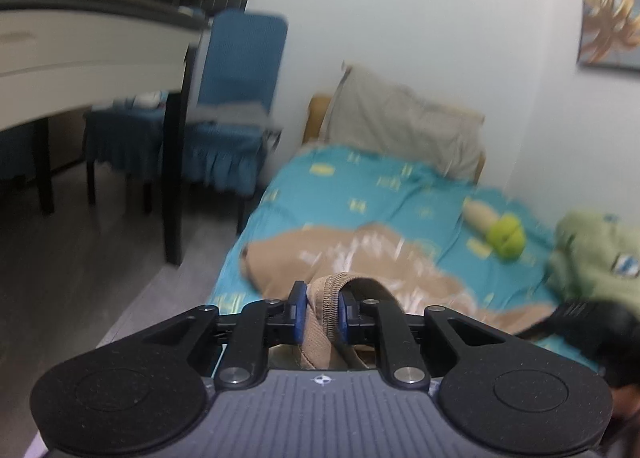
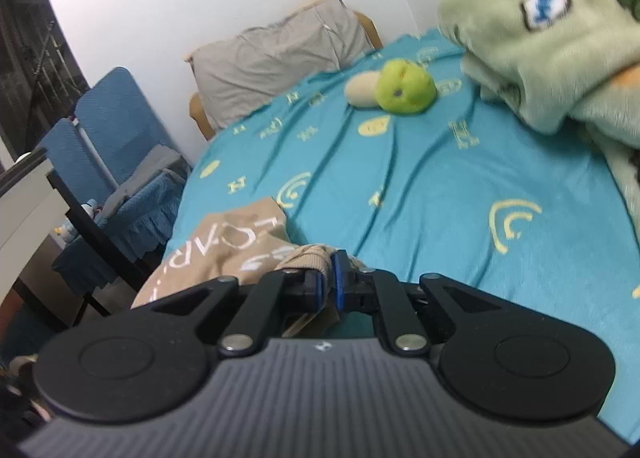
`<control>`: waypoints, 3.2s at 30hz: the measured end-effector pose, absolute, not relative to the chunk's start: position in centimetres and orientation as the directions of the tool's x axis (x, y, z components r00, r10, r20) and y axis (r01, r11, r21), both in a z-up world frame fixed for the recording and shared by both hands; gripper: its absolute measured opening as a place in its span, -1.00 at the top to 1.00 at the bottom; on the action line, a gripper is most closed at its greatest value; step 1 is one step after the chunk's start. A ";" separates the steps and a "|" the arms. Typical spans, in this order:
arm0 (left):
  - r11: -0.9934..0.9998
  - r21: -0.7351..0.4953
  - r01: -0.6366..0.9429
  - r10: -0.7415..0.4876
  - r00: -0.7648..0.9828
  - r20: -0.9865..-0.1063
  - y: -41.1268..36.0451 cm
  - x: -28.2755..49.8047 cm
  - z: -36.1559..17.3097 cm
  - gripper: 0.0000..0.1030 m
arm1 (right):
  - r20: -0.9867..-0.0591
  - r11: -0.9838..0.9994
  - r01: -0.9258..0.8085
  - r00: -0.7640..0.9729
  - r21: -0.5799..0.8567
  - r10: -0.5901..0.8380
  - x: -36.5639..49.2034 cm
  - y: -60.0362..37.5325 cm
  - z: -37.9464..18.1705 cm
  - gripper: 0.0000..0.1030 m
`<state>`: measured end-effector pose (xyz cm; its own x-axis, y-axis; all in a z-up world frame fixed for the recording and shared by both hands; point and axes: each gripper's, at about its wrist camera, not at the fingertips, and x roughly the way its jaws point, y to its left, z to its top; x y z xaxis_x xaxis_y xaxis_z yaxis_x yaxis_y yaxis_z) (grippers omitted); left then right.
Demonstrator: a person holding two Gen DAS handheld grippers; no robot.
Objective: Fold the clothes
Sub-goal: 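Lift the T-shirt up with both grippers and shake it open, then lay the T-shirt flat on the bed and open both grippers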
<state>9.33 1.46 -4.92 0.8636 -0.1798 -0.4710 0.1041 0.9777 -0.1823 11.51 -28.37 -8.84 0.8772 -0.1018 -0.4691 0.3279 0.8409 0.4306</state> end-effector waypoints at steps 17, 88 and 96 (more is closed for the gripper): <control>0.973 -0.191 -0.131 -0.023 0.766 -0.643 3.4 11.4 -9.0 -0.19 | -0.501 0.803 0.449 0.836 0.392 -0.223 11.2 -29.7 -9.2 0.81; 0.995 0.033 0.098 -0.046 0.705 -0.708 -8.8 50.4 -15.6 -0.75 | -0.642 0.955 0.165 0.766 0.247 0.034 44.7 -36.9 -15.1 -0.78; 0.973 0.067 0.221 -0.118 0.727 -0.676 -8.7 44.3 -11.5 -0.96 | -0.568 0.932 0.120 0.817 0.342 0.104 37.6 -36.4 -10.1 -0.78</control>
